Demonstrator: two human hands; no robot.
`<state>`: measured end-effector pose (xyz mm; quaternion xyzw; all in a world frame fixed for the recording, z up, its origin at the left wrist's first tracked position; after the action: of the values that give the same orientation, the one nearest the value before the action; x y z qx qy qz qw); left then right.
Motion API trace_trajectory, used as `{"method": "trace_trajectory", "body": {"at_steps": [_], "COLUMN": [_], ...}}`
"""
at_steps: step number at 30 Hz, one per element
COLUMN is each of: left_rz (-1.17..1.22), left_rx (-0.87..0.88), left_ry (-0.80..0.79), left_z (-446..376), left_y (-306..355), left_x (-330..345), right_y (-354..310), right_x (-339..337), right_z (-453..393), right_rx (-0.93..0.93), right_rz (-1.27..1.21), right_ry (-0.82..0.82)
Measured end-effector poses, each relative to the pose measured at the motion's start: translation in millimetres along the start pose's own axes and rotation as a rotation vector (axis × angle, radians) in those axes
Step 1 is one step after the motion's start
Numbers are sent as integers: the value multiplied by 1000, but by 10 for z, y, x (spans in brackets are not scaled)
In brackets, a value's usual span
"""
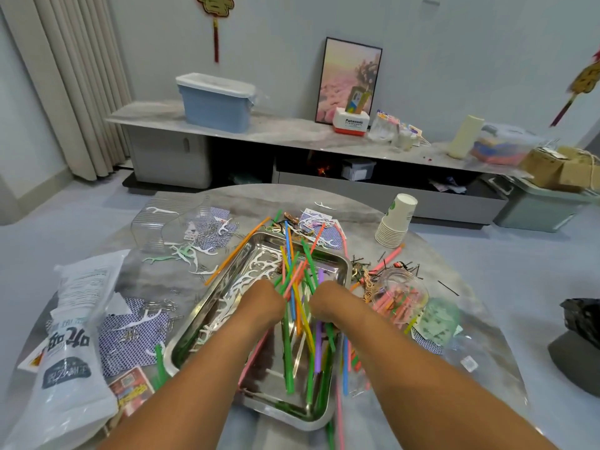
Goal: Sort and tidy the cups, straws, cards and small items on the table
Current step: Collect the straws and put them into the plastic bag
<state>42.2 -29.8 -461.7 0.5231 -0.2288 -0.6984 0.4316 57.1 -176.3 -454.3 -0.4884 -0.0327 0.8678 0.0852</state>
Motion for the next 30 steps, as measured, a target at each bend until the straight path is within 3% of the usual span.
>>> {"method": "trace_trajectory", "body": {"at_steps": [2,5,7,13,23,30], "left_rz": [-9,-43,-58,-116,-491,-326], "left_rx": [-13,-3,1,-9,25,40], "left_ry": [9,35,37,61,132,86], "left_z": [13,-1,-15,-97,-132,-111], "left_y": [-19,-41,-60,-101,-199,-8], "left_x": [-10,-50,-49,-75,-175,-236], "right_y": [31,-8,-43,-36,-36,220], "right_x": [60,41,116,210,72,23], "right_z": [-40,-99,-137,-219,-338,-307], "right_rx": [49,38,83,217,113,149], "right_rz": [-159,-124,-129,-38,-148,-417], "right_ry": [41,154,94,141,218,226]}}
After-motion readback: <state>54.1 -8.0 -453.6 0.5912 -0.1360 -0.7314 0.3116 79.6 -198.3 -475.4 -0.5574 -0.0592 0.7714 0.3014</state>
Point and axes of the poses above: each hand's wrist, its own z-axis away from the middle knuckle, its own x-axis out of the palm, y = z × x, the point moved 10 cm from there along -z, towards the middle knuckle, and after that the axes turned 8 degrees about z, right-handed, at the moved point
